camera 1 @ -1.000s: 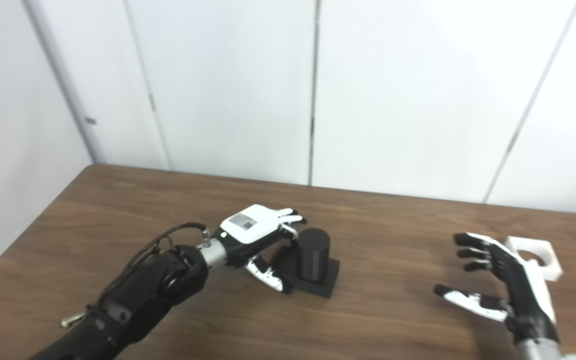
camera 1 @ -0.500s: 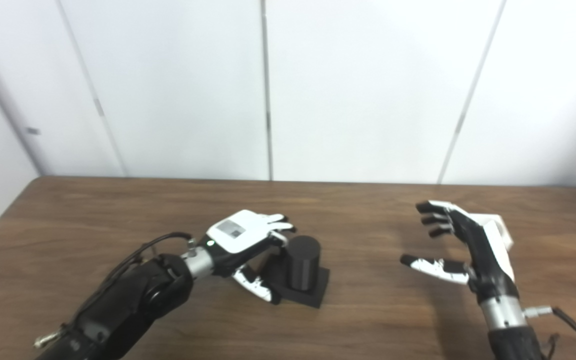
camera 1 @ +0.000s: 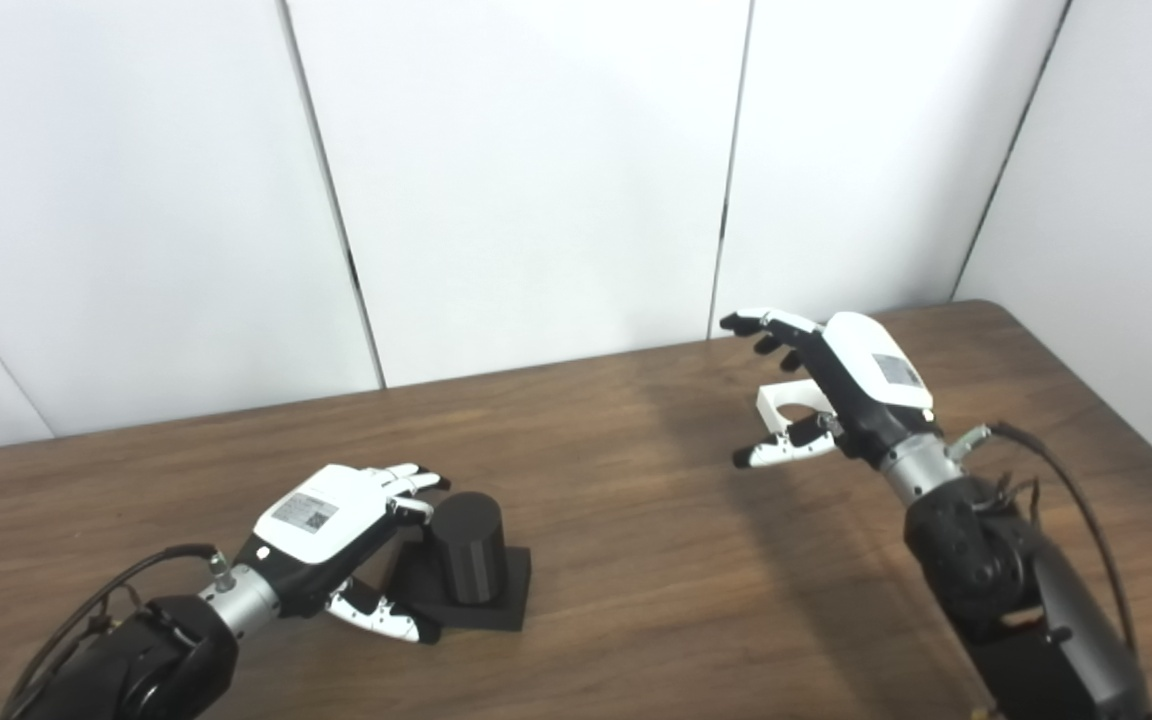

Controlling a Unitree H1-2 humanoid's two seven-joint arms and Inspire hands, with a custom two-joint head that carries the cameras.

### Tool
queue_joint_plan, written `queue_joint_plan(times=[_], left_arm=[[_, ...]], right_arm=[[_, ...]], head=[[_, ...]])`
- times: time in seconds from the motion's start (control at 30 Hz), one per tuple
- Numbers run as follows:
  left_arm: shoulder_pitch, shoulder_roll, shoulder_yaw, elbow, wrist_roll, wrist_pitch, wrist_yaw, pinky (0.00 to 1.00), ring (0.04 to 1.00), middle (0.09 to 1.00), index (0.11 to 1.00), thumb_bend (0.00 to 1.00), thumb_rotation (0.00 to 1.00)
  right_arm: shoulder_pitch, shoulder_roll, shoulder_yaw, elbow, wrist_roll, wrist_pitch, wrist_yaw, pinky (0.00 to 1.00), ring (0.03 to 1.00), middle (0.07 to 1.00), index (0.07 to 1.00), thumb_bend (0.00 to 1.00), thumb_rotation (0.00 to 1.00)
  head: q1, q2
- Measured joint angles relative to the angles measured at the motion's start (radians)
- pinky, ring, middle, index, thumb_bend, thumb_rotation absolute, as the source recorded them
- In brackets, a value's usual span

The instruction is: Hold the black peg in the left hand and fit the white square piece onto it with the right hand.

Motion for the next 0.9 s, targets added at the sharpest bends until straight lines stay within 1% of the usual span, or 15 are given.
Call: queue_joint_plan(times=[0.07,0.13,0.17,0.23,0.3,0.37,0.43,0.57,0.67,0.77,0.87,0.9], left_arm=[[0.007,0.003,0.004,0.0,-0.003,-0.007,0.006,0.81,0.895,0.885,0.492,0.52,0.06],[0.009,0.007,0.005,-0.001,-0.006,-0.013,0.006,0.8,0.887,0.877,0.492,0.52,0.06],[0.009,0.009,0.006,-0.001,-0.006,-0.015,0.006,0.79,0.885,0.874,0.492,0.52,0.06],[0.009,0.012,0.006,-0.001,-0.006,-0.021,0.006,0.79,0.883,0.872,0.492,0.52,0.06],[0.009,0.013,0.006,0.002,-0.006,-0.027,0.008,0.79,0.888,0.875,0.492,0.52,0.06],[0.008,0.013,0.006,0.005,-0.008,-0.031,0.01,0.8,0.888,0.875,0.492,0.52,0.06],[0.009,0.013,0.006,0.01,-0.009,-0.038,0.018,0.79,0.885,0.873,0.492,0.52,0.06],[0.008,0.016,0.002,0.028,-0.009,-0.058,0.045,0.79,0.878,0.867,0.492,0.52,0.06],[0.008,0.018,-0.002,0.037,-0.012,-0.065,0.061,0.81,0.886,0.872,0.492,0.52,0.06],[0.008,0.022,-0.01,0.043,-0.024,-0.065,0.072,0.81,0.885,0.871,0.492,0.52,0.06],[0.007,0.026,-0.017,0.043,-0.031,-0.065,0.079,0.81,0.885,0.872,0.492,0.52,0.06],[0.006,0.027,-0.02,0.043,-0.031,-0.065,0.08,0.81,0.887,0.873,0.492,0.52,0.06]], right_arm=[[-0.015,-0.02,0.011,0.0,-0.043,0.045,0.047,0.73,0.919,0.959,0.822,0.88,0.11],[-0.041,-0.049,0.039,0.004,-0.101,0.089,0.11,0.86,0.958,0.983,0.855,0.9,0.16],[-0.06,-0.065,0.058,0.005,-0.138,0.115,0.151,0.9,0.97,0.992,0.864,0.9,0.18],[-0.099,-0.089,0.085,0.017,-0.199,0.156,0.214,0.97,0.991,0.999,0.871,0.92,0.17],[-0.136,-0.109,0.108,0.053,-0.244,0.183,0.265,0.99,0.999,1.0,0.877,0.95,0.15],[-0.17,-0.128,0.129,0.105,-0.265,0.193,0.309,0.98,1.0,1.0,0.877,0.97,0.14],[-0.19,-0.144,0.146,0.147,-0.275,0.192,0.328,0.96,0.998,1.0,0.876,0.99,0.17],[-0.214,-0.157,0.192,0.222,-0.278,0.186,0.356,0.96,1.0,1.0,0.88,1.0,0.2],[-0.222,-0.163,0.218,0.258,-0.279,0.184,0.365,0.97,1.0,1.0,0.882,1.0,0.19],[-0.247,-0.173,0.244,0.302,-0.279,0.182,0.382,0.98,1.0,1.0,0.884,0.99,0.18],[-0.274,-0.179,0.257,0.338,-0.279,0.182,0.397,0.97,0.993,0.993,0.876,0.99,0.19],[-0.282,-0.18,0.261,0.349,-0.279,0.182,0.399,0.95,0.984,0.982,0.866,1.0,0.19]], head=[[-0.029,-0.009],[-0.049,-0.018],[-0.052,-0.018],[-0.058,-0.021],[-0.066,-0.025],[-0.069,-0.026],[-0.077,-0.034],[-0.083,-0.034],[-0.084,-0.035],[-0.084,-0.031],[-0.084,-0.031],[-0.081,-0.025]])
